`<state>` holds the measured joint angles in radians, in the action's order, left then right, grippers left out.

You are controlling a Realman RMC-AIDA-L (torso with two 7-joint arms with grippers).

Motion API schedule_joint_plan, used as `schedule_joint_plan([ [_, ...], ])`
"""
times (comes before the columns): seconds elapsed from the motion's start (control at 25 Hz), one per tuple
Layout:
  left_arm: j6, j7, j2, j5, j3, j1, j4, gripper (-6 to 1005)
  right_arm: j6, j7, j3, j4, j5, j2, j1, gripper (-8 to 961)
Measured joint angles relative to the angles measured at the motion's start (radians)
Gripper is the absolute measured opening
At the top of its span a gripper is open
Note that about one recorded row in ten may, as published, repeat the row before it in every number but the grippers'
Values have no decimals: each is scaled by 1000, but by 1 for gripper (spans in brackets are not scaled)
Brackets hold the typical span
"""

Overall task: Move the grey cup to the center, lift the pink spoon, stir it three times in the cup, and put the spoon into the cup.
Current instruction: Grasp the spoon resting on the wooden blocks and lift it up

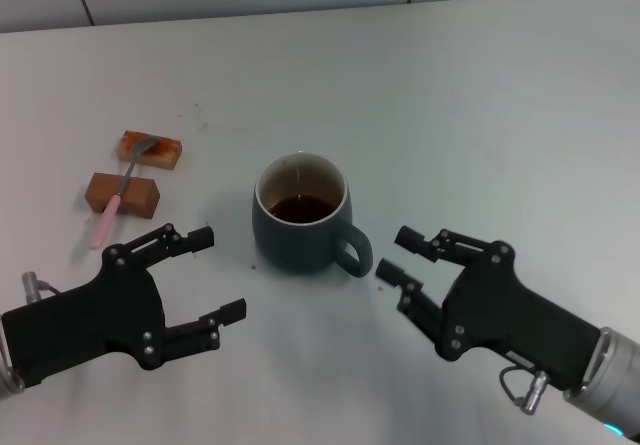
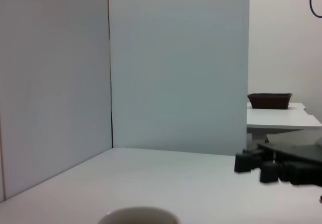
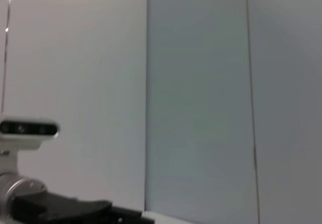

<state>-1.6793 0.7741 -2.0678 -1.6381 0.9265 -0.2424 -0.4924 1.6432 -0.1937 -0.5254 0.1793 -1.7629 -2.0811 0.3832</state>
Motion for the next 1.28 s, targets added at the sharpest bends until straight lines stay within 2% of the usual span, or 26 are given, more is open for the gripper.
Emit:
schedule_joint_plan([
  [0.12,8,0,-1,5,-9,0,2,812,-31,0,-7,5,-13,-2,7,268],
  [0.4,13,-9,1,74,-48,2,93,812,-57,1,-9,8,-21,-4,12,545],
  [0.72,-75,50,4,183,-238,9,330,811,-82,2,2,8,-24,-5,16,739],
  [0.84,-89,169,3,187,-363,18,402,811,-93,2,2,8,-24,-5,21,772],
  [0.88,-86,254,4,190,-429,23,439,811,-95,2,2,8,-24,-5,22,782],
  [0.96,-82,349,2,194,-488,35,466,811,-96,1,2,8,-24,-5,23,804],
  [1.08,-81,441,0,194,-515,48,481,811,-96,1,2,9,-24,-7,26,804],
  [1.16,-81,441,0,194,-515,48,481,811,-96,0,1,9,-24,-7,27,804],
  [1.28,-27,563,-1,194,-525,59,507,811,-98,-3,-3,9,-24,-6,29,804],
])
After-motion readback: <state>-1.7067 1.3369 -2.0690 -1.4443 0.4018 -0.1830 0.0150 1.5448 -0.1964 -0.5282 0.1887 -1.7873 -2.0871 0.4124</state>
